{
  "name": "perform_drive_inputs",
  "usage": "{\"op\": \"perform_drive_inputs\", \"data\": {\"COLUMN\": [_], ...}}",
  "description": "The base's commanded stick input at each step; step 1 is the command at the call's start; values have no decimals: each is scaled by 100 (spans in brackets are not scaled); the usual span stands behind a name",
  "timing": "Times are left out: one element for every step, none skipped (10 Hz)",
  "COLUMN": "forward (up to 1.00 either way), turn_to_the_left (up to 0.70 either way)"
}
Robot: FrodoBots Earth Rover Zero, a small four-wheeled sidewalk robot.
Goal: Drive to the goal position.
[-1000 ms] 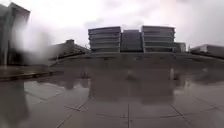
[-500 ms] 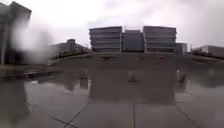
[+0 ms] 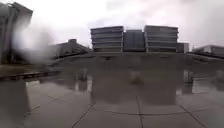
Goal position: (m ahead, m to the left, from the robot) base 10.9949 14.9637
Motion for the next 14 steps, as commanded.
{"op": "perform_drive_inputs", "data": {"forward": [70,70,70,70,70,70,70,70,70,70,70,70,70,70], "turn_to_the_left": [0,0,0,0,0,0,0,0,0,0,0,0,0,0]}}
